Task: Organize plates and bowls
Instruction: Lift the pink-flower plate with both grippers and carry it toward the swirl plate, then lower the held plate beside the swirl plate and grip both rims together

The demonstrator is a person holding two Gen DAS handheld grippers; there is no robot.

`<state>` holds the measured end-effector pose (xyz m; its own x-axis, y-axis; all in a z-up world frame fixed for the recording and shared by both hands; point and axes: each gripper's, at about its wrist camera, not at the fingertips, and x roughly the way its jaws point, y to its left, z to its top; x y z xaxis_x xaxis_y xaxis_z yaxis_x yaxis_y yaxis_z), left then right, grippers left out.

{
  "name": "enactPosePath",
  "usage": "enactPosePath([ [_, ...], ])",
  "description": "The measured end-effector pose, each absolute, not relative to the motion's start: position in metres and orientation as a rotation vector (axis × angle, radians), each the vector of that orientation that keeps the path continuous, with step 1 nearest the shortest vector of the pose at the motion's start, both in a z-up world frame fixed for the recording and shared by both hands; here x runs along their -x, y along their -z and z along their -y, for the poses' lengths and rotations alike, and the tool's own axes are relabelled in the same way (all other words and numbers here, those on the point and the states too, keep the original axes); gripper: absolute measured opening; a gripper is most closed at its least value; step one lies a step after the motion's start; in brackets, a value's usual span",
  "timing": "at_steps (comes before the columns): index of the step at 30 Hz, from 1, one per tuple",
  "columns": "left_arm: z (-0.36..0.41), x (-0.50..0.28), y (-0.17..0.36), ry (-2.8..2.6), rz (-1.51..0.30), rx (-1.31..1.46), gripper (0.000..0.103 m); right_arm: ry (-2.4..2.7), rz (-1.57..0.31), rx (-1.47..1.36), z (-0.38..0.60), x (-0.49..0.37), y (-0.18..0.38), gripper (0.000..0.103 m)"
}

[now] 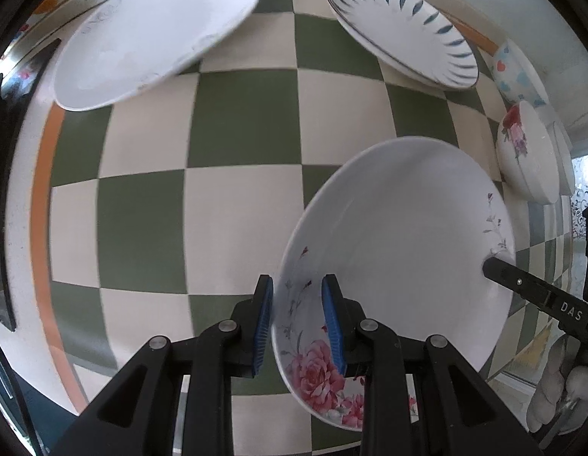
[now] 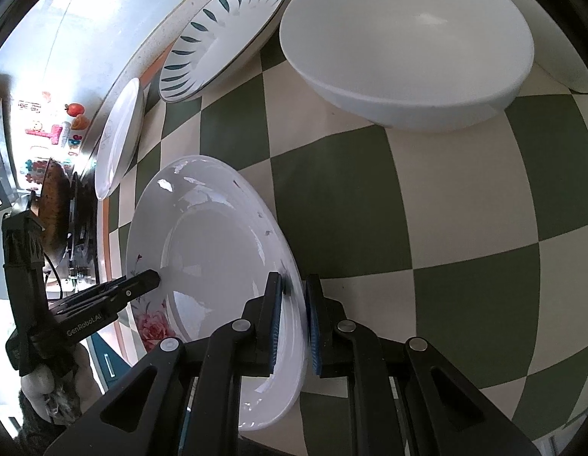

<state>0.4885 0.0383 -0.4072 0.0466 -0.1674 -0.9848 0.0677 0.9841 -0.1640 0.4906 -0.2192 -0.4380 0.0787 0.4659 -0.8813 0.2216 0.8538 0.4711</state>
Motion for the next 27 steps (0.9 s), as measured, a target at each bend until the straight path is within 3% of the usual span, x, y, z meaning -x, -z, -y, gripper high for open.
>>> enactPosePath([
  [11, -0.114, -0.534, 0.318, 0.183, -1.323, 0.229, 0.027, -0.126, -1.423, -0.615, 0.205, -0.496, 0.351, 0.015],
  [13, -0.132, -0.555, 0.31, 0.163, -1.3, 0.25, 0.031, -0.184, -1.406, -0.623, 0.182, -0.515, 0.336, 0.018],
  [14, -0.143, -0.564, 0.309, 0.151, -1.294, 0.261, 0.032, -0.209, -1.398, -0.626, 0.17, -0.526, 0.331, 0.024],
  [15, -0.153, -0.574, 0.309, 0.14, -1.293, 0.271, 0.032, -0.24, -1.39, -0.625, 0.154, -0.54, 0.327, 0.031],
  [17, -0.178, -0.595, 0.318, 0.094, -1.304, 0.302, 0.032, -0.272, -1.384, -0.615, 0.127, -0.567, 0.326, 0.036],
  [27, -0.253, -0.672, 0.387, -0.023, -1.408, 0.336, 0.031, -0.291, -1.43, -0.474, 0.029, -0.691, 0.376, 0.037],
])
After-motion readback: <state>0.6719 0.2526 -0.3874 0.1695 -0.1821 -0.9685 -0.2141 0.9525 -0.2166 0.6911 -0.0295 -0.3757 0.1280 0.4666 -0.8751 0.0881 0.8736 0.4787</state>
